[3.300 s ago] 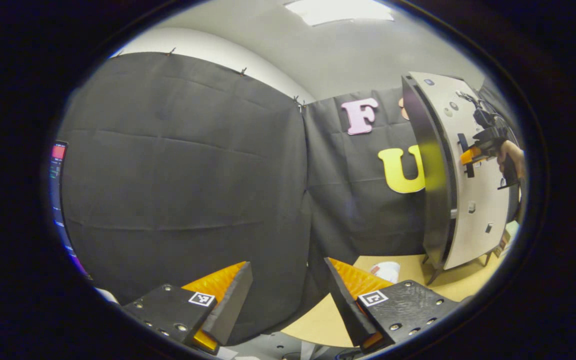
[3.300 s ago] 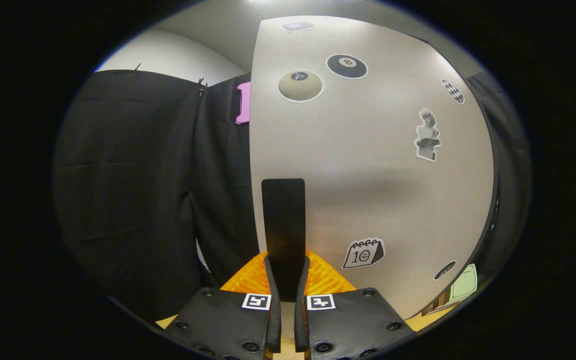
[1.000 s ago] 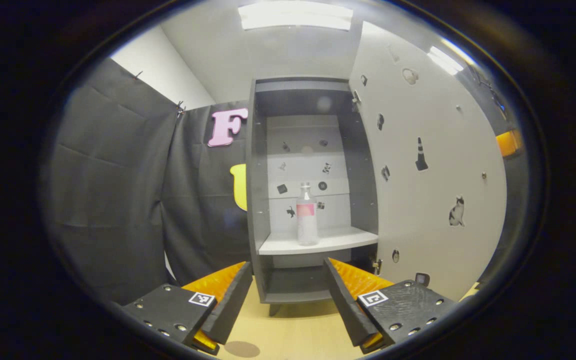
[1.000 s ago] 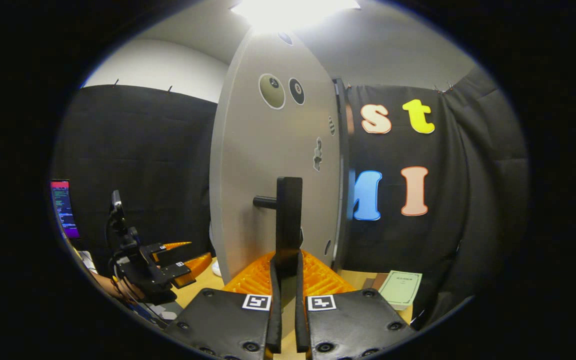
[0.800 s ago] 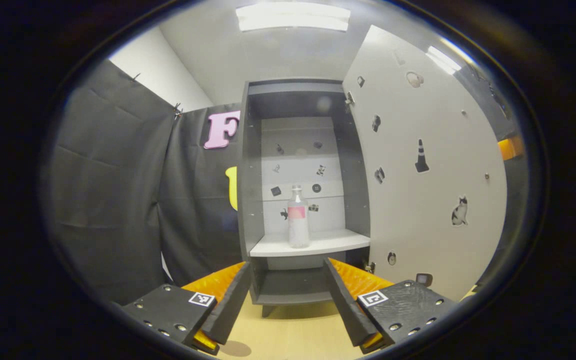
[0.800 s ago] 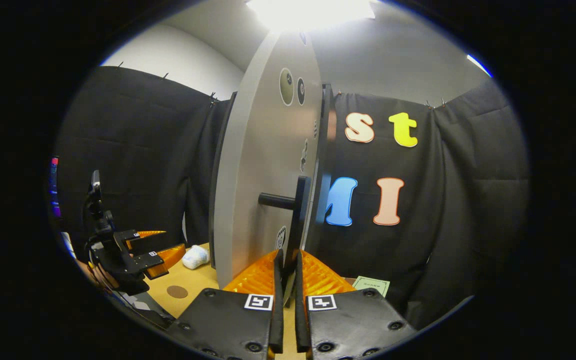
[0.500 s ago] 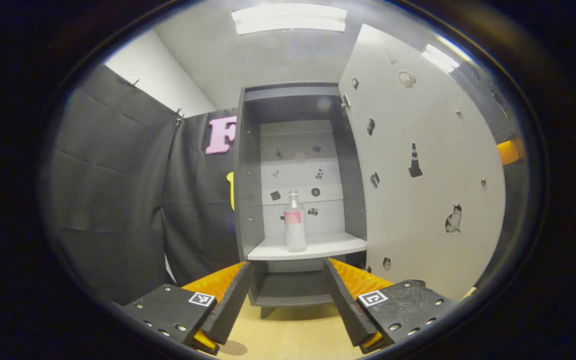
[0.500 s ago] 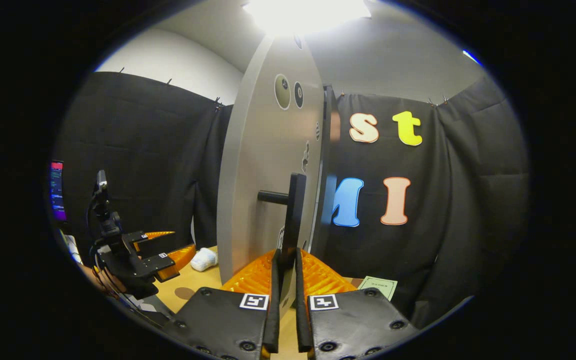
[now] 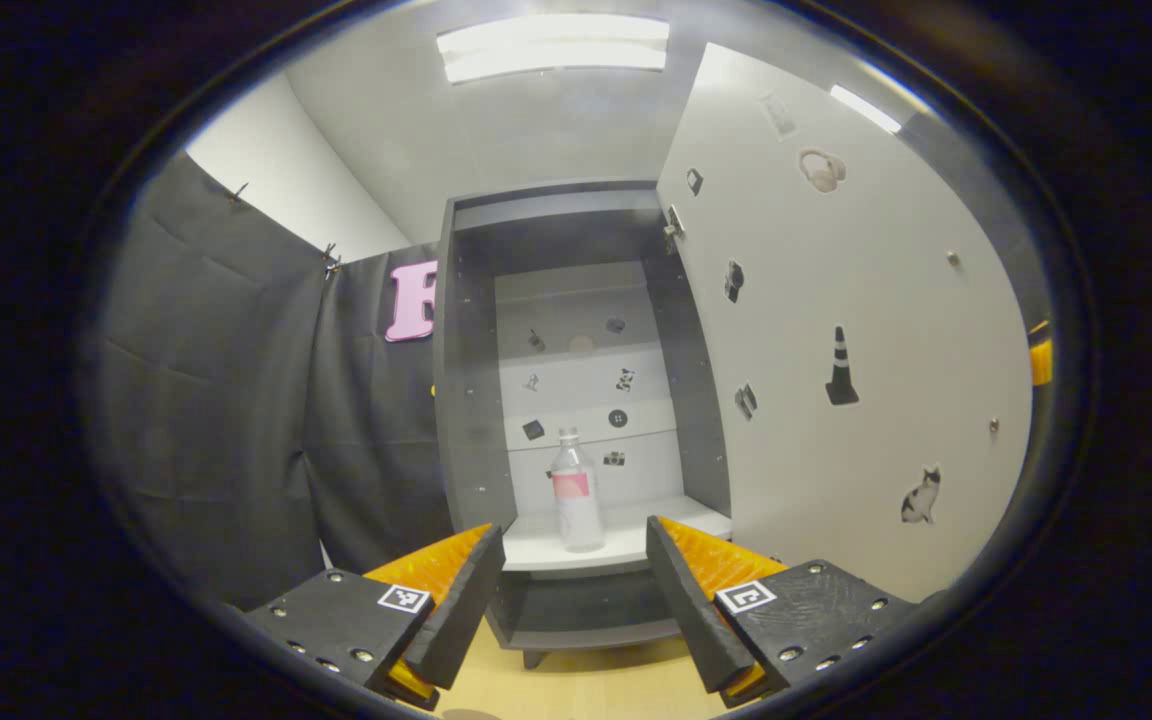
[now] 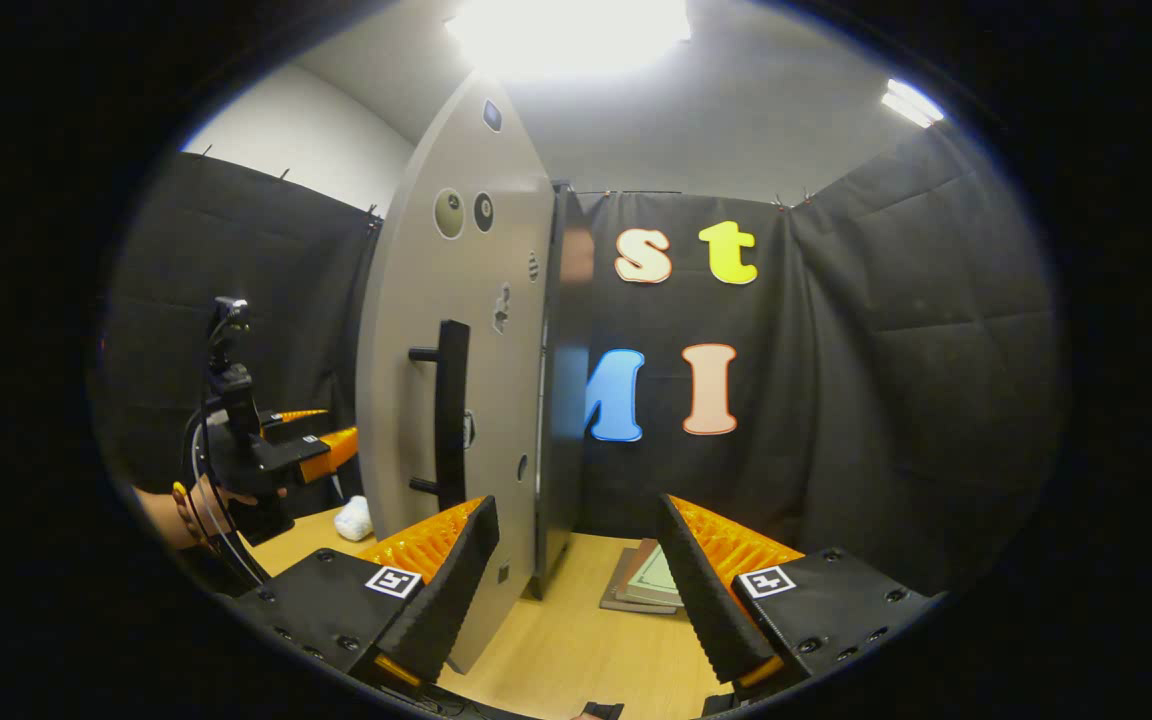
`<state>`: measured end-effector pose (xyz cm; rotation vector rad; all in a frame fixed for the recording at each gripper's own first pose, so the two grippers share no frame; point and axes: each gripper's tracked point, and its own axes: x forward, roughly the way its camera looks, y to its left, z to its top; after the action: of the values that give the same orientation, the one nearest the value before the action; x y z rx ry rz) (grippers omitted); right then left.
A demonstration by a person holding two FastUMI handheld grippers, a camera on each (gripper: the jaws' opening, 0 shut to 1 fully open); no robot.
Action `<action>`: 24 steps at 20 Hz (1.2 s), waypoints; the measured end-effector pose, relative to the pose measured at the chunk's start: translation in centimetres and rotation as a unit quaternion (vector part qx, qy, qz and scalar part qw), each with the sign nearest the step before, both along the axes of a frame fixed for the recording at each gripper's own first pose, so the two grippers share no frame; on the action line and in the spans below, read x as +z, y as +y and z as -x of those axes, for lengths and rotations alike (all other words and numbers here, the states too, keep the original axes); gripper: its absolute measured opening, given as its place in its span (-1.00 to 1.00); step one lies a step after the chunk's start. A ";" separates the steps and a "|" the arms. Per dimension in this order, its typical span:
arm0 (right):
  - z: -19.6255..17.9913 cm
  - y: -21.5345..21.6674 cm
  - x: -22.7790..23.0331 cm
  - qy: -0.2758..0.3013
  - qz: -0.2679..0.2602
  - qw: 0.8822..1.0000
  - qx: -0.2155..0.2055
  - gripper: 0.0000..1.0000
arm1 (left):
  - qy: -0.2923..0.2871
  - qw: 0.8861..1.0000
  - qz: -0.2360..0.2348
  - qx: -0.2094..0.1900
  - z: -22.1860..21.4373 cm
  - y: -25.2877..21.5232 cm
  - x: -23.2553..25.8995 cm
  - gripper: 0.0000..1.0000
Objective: Open the cabinet door with the right hand, grasp the bottle in the cabinet with the left hand and place it on the coaster, then close the cabinet door with the right hand.
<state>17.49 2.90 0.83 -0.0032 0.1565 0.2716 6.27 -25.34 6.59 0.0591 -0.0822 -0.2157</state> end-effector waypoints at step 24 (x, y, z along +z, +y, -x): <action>-4.0 -6.6 -3.9 0.055 -0.027 0.964 -0.257 0.95 | 0.064 0.995 0.033 -0.070 -24.0 -4.4 -7.2 0.76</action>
<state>21.51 -3.75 -3.05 0.1063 0.2531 -0.2439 30.31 -29.71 -0.59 -0.0269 0.0353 -0.3555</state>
